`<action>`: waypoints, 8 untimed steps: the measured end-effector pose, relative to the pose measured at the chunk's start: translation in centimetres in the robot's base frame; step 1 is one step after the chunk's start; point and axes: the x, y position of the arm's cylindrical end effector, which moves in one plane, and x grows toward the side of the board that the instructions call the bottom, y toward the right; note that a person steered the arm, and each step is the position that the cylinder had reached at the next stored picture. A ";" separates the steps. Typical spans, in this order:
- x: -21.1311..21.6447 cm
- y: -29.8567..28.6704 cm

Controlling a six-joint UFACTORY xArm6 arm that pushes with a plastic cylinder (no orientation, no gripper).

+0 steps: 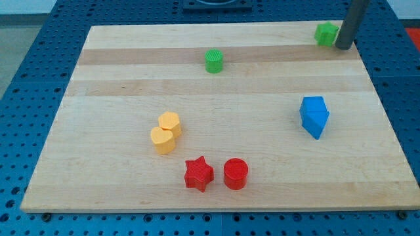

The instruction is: Nudge green circle a bit up

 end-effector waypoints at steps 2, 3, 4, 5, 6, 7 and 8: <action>-2.7 -1.3; -3.5 -1.3; -3.2 -1.3; 1.1 -1.6; 4.9 -5.7; 7.7 -11.5; 9.3 -17.3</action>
